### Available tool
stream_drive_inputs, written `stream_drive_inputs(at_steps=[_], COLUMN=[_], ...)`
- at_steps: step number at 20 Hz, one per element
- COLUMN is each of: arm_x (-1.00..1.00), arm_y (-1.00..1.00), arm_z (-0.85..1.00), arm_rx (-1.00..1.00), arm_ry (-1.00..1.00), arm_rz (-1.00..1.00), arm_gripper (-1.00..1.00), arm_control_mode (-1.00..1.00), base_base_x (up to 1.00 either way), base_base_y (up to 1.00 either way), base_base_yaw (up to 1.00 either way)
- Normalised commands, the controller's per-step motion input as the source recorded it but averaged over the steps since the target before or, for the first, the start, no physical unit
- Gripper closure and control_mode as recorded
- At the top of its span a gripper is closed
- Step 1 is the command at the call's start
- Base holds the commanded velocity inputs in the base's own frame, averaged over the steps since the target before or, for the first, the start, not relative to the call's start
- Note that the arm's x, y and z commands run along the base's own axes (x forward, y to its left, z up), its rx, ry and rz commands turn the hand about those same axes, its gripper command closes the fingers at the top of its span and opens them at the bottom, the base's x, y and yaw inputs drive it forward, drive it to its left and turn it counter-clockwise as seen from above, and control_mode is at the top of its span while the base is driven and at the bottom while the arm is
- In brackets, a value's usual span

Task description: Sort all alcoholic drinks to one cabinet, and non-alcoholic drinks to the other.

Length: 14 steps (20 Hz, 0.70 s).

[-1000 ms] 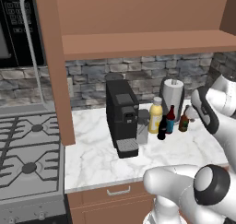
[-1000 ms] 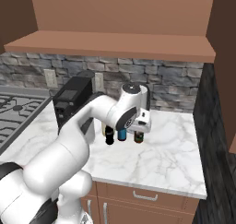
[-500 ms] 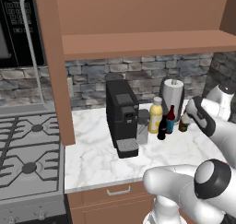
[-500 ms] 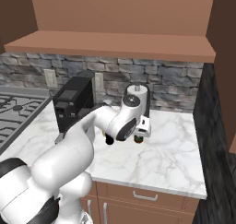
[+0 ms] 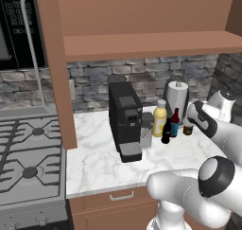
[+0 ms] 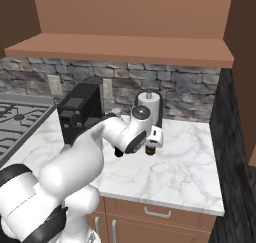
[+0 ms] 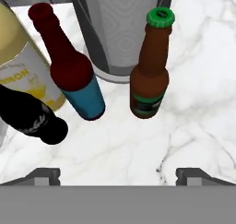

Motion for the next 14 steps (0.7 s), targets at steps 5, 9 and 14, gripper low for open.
stream_drive_inputs(at_steps=[5,9,14], arm_x=[0.33,0.25,0.21], arm_y=[-0.08,-0.05,-0.06], arm_z=[-0.04,-0.13,-0.1], arm_rx=[0.0,0.0,0.0], arm_ry=[0.0,0.0,0.0], arm_rz=[0.0,0.0,0.0], arm_gripper=[-1.0,-1.0,-1.0], arm_control_mode=[-1.0,-1.0,-1.0], base_base_x=[0.0,0.0,0.0], base_base_y=[0.0,0.0,0.0], base_base_yaw=[0.0,0.0,0.0])
